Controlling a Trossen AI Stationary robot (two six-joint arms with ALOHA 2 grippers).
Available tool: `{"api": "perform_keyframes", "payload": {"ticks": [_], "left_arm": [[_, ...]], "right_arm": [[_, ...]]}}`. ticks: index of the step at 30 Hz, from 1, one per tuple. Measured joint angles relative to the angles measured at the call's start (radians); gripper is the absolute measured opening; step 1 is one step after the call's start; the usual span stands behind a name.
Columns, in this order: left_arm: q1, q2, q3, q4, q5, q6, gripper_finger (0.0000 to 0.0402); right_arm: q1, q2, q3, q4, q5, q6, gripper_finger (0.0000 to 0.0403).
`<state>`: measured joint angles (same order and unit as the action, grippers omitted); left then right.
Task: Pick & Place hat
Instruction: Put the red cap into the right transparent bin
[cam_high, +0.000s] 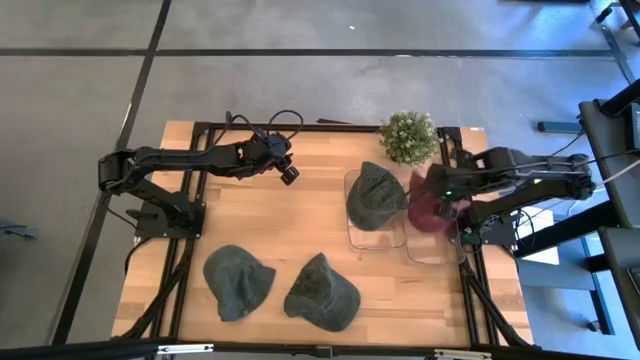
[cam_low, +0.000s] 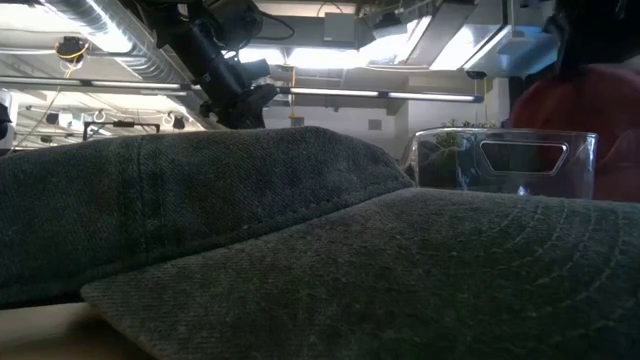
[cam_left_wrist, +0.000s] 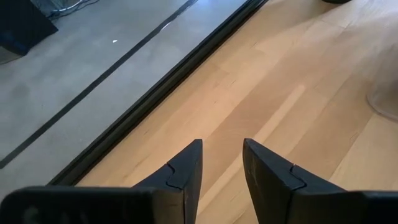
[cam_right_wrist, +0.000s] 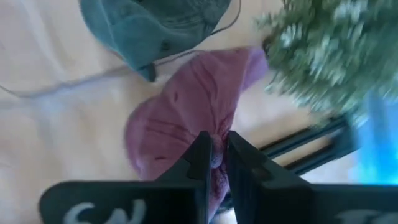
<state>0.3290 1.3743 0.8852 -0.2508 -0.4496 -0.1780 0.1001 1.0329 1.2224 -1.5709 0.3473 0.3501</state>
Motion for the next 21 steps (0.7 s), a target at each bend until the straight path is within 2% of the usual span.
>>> {"api": "perform_keyframes", "payload": {"ticks": [6, 9, 12, 15, 17, 21], "left_arm": [[0.000, 0.000, 0.000, 0.000, 0.001, 0.000, 0.0107], [0.000, 0.000, 0.000, -0.001, 0.001, 0.000, 0.0109], [0.000, 0.000, 0.000, -0.001, 0.002, 0.000, 0.0111], [0.000, 0.000, 0.000, -0.005, 0.002, -0.001, 0.0110], [0.000, 0.000, 0.000, -0.009, 0.002, -0.001, 0.0108], [0.000, 0.000, 0.000, -0.015, 0.003, -0.001, 0.0108]], "right_arm": [[0.000, 0.100, 0.000, 0.035, 0.133, -0.328, 0.0036], [0.001, 0.152, 0.000, 0.074, 0.234, -0.478, 0.0046], [0.000, 0.192, 0.000, 0.099, 0.315, -0.577, 0.0048], [0.000, 0.212, 0.000, 0.099, 0.319, -0.587, 0.0044], [0.000, 0.213, 0.000, 0.100, 0.279, -0.546, 0.0045], [0.000, 0.205, 0.000, 0.097, 0.198, -0.390, 0.0048]]}}
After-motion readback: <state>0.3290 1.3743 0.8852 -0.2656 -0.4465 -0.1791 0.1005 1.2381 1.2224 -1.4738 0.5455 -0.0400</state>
